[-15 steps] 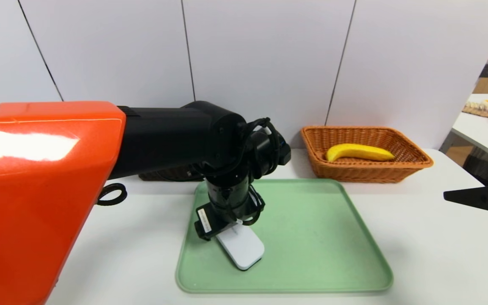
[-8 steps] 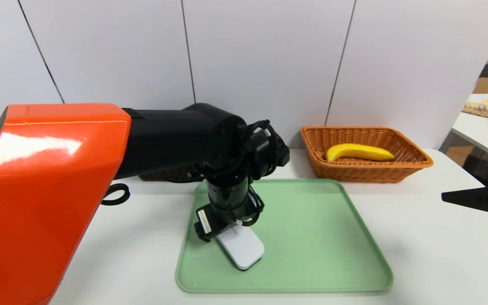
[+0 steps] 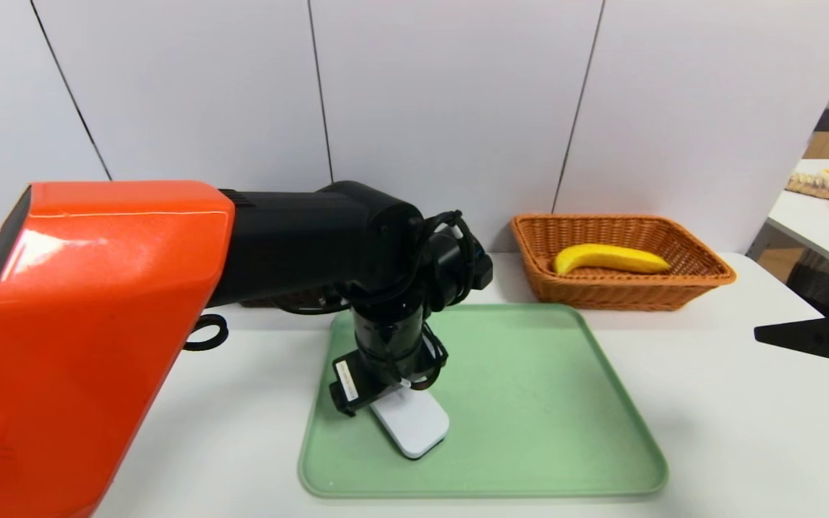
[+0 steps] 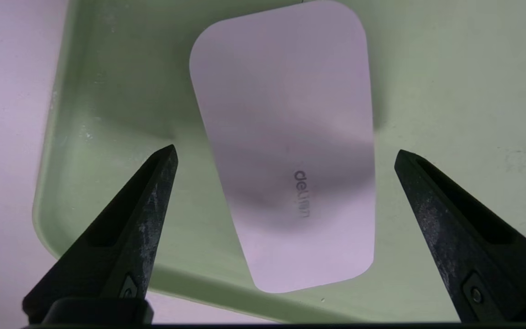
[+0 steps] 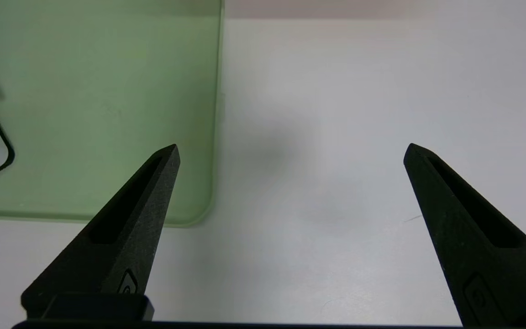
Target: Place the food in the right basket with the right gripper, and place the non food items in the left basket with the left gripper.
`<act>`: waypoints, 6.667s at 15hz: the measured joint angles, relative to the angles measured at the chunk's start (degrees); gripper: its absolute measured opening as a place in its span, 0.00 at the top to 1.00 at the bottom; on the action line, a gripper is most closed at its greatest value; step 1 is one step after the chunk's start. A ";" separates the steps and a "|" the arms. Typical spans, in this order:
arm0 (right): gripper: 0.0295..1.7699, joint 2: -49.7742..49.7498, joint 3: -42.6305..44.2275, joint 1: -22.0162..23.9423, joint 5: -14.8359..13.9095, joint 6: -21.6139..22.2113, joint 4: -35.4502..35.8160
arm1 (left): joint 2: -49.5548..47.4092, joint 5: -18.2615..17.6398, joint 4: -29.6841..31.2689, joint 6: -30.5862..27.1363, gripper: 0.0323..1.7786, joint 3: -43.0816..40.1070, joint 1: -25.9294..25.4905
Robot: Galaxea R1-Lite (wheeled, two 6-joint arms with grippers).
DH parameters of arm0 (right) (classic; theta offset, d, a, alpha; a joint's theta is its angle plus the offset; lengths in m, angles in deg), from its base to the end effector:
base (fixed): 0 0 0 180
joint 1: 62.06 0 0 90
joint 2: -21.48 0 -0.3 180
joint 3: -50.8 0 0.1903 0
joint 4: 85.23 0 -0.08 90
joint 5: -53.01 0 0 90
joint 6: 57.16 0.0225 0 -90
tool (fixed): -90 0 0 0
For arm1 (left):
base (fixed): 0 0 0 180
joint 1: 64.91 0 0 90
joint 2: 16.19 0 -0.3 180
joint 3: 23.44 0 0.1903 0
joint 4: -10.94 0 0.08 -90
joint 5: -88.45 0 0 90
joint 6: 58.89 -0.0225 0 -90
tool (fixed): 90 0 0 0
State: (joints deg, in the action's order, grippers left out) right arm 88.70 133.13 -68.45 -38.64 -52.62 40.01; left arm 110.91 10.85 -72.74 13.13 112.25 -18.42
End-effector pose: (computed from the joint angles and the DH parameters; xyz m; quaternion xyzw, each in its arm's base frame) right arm 0.1456 0.0157 0.2608 0.0135 0.3396 0.0255 0.9401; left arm 0.2757 -0.2834 0.1692 -0.2034 0.5659 0.1240 0.7893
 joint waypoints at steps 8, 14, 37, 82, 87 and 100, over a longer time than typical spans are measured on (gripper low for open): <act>0.04 -0.05 -0.06 0.20 0.09 -0.02 0.00 | 0.79 -0.02 -0.27 -0.28 0.13 0.09 0.16; 0.04 -0.24 0.05 0.27 0.09 -0.07 0.00 | 0.99 -1.05 -0.16 -0.50 0.45 0.44 -0.11; 0.04 -2.78 -2.32 0.38 -0.44 -0.07 -0.44 | -18.53 13.81 10.86 -25.77 0.46 0.52 3.67; 0.04 -1.67 -1.73 3.41 0.16 -0.11 0.28 | 4.95 18.25 56.84 -51.69 0.24 0.00 -19.52; 0.04 -1.46 -0.61 3.39 0.16 -0.29 0.28 | 1.46 18.25 56.06 -54.53 0.15 0.20 -19.21; 0.04 4.61 17.68 3.19 4.60 -8.89 -21.33 | -34.77 6.03 41.18 -73.23 0.06 -23.82 -15.19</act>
State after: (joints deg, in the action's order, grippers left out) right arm 93.30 150.80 -65.26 -34.04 -61.51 18.68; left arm 76.15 16.88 -31.56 -60.10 88.43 -33.61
